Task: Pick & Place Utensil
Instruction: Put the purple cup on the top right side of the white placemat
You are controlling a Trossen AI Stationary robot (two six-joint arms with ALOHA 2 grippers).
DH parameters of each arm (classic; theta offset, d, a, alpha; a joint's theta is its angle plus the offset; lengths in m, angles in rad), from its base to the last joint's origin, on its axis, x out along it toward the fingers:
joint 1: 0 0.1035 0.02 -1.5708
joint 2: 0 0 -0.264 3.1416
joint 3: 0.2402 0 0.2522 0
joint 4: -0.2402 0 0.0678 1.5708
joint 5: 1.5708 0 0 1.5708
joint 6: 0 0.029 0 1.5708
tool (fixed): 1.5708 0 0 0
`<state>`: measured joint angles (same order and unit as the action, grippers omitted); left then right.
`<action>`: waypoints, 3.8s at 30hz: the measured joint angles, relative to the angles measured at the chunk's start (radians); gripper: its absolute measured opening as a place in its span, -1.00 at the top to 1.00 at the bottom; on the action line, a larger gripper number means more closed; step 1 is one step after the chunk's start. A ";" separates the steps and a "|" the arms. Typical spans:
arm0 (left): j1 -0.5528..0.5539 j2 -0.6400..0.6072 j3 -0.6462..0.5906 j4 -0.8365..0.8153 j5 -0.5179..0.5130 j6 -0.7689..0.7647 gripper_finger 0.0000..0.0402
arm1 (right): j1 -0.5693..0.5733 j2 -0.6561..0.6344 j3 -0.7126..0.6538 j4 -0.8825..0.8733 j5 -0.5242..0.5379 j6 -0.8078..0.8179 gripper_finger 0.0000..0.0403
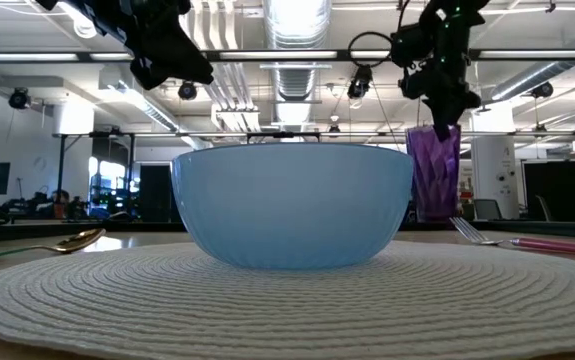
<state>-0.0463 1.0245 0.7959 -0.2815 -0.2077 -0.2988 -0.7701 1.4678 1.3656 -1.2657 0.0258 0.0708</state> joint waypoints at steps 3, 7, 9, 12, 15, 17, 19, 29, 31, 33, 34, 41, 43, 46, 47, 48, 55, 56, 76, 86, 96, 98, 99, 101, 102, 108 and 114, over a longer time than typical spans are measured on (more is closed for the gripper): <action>0.000 0.000 0.000 -0.016 0.000 -0.017 0.60 | 0.007 -0.018 0.040 -0.018 -0.001 0.004 0.95; 0.001 0.000 0.000 -0.038 0.000 -0.024 0.60 | 0.032 -0.051 0.088 -0.042 -0.004 0.012 0.95; 0.001 0.000 0.000 -0.052 0.000 -0.037 0.60 | 0.054 -0.068 0.106 -0.043 -0.005 0.031 0.95; 0.000 0.000 0.000 -0.062 0.000 -0.053 0.60 | 0.090 -0.098 0.122 -0.044 -0.007 0.041 0.95; 0.000 0.000 0.000 -0.071 0.000 -0.064 0.60 | 0.129 -0.125 0.129 -0.047 -0.008 0.064 0.95; 0.000 0.000 0.000 -0.079 0.000 -0.069 0.60 | 0.156 -0.139 0.131 -0.047 -0.008 0.078 0.95; 0.000 0.000 0.000 -0.085 0.000 -0.071 0.60 | 0.182 -0.154 0.132 -0.046 -0.008 0.091 0.95; 0.003 0.000 0.000 -0.153 -0.004 -0.127 0.60 | 0.274 -0.157 0.138 0.002 -0.008 0.135 0.95; 0.005 0.000 0.000 -0.157 -0.009 -0.129 0.60 | 0.284 -0.143 0.142 0.006 -0.008 0.136 0.95; 0.006 0.000 0.000 -0.158 -0.022 -0.129 0.60 | 0.295 -0.127 0.152 0.008 -0.007 0.135 0.95; 0.006 0.000 0.000 -0.158 -0.025 -0.129 0.60 | 0.300 -0.122 0.154 0.013 -0.007 0.136 0.95; 0.010 0.000 0.000 -0.163 -0.028 -0.129 0.60 | 0.335 -0.078 0.154 0.015 -0.026 0.140 0.95; 0.012 0.000 0.000 -0.163 -0.028 -0.129 0.60 | 0.351 -0.064 0.154 0.015 -0.051 0.140 0.95; 0.012 0.000 0.000 -0.163 -0.028 -0.129 0.60 | 0.381 -0.043 0.154 0.007 -0.061 0.141 0.95; 0.012 0.000 0.000 -0.163 -0.028 -0.129 0.60 | 0.391 -0.036 0.154 0.001 -0.063 0.140 0.95; 0.012 0.000 0.000 -0.163 -0.028 -0.129 0.60 | 0.399 -0.029 0.154 -0.008 -0.064 0.140 0.95; 0.012 0.000 0.000 -0.163 -0.028 -0.128 0.60 | 0.439 0.024 0.152 -0.046 -0.061 0.112 0.95; 0.012 0.000 0.000 -0.163 -0.028 -0.128 0.60 | 0.440 0.033 0.151 -0.044 -0.061 0.102 0.95; 0.012 0.000 0.000 -0.165 -0.027 -0.128 0.60 | 0.439 0.208 0.144 -0.049 -0.132 -0.128 0.95; 0.012 0.000 0.000 -0.171 -0.027 -0.123 0.60 | 0.436 0.241 0.144 -0.028 -0.131 -0.153 0.95; 0.012 0.000 0.000 -0.171 -0.026 -0.123 0.60 | 0.436 0.241 0.144 -0.006 -0.092 -0.152 0.95; 0.012 0.000 0.000 -0.171 -0.027 -0.123 0.60 | 0.436 0.241 0.144 -0.006 -0.081 -0.153 0.95; 0.012 0.000 0.000 -0.171 -0.026 -0.123 0.60 | 0.436 0.241 0.144 -0.007 -0.081 -0.153 0.95; 0.012 0.000 0.000 -0.171 -0.026 -0.124 0.60 | 0.436 0.241 0.144 -0.007 -0.081 -0.153 0.95; 0.012 0.000 0.000 -0.172 -0.027 -0.124 0.60 | 0.436 0.241 0.144 -0.007 -0.080 -0.153 0.95; 0.012 0.000 0.000 -0.175 -0.026 -0.124 0.60 | 0.436 0.241 0.144 -0.015 -0.079 -0.153 0.95; 0.012 0.000 0.000 -0.177 -0.026 -0.124 0.60 | 0.436 0.241 0.144 -0.038 -0.075 -0.154 0.91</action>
<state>-0.0341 1.0245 0.7959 -0.4585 -0.2342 -0.4229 -0.3340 1.7088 1.5097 -1.3041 -0.0490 -0.0835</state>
